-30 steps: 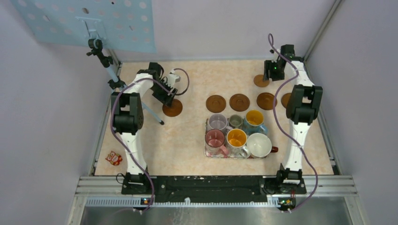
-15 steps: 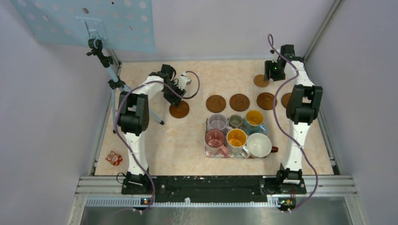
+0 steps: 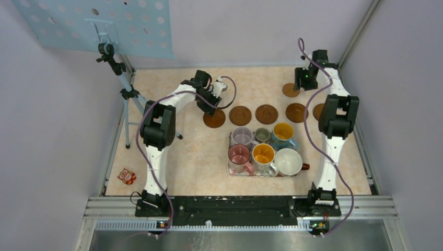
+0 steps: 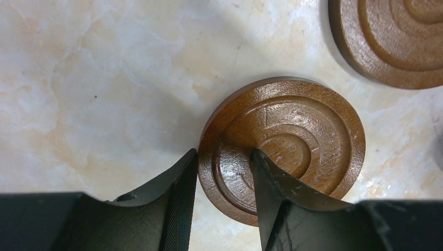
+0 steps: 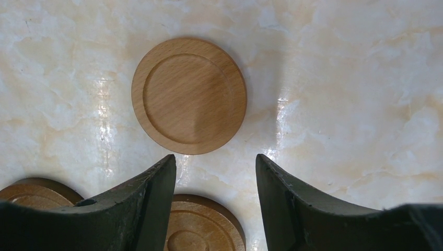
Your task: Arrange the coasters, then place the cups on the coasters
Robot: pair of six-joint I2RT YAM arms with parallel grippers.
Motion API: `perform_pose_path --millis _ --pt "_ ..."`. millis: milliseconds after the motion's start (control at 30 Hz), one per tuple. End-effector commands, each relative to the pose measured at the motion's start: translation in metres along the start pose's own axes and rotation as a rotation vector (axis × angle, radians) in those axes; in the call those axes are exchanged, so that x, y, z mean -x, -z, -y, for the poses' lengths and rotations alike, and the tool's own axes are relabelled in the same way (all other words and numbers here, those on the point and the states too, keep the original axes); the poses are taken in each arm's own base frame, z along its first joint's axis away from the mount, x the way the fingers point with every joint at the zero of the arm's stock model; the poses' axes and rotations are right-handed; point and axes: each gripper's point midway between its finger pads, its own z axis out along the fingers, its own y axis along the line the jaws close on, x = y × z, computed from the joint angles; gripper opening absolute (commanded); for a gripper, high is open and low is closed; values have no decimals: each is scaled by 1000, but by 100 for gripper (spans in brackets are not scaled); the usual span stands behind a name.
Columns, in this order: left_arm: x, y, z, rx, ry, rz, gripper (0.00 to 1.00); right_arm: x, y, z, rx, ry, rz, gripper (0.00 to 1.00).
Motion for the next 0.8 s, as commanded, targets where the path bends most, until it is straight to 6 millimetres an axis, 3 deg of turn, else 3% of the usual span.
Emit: perform_pose_path --millis 0,167,267,467,767 --pt "-1 -21 6 -27 23 -6 48 34 27 4 -21 18 101 57" --pt "2 -16 6 -23 26 -3 57 36 21 6 -30 5 106 57" --pt "15 -3 4 -12 23 29 68 39 17 6 -43 3 112 57" --pt "53 29 -4 10 29 118 79 37 1 7 -78 13 110 55" --pt "79 74 -7 10 43 243 86 24 -29 5 -81 8 69 50"
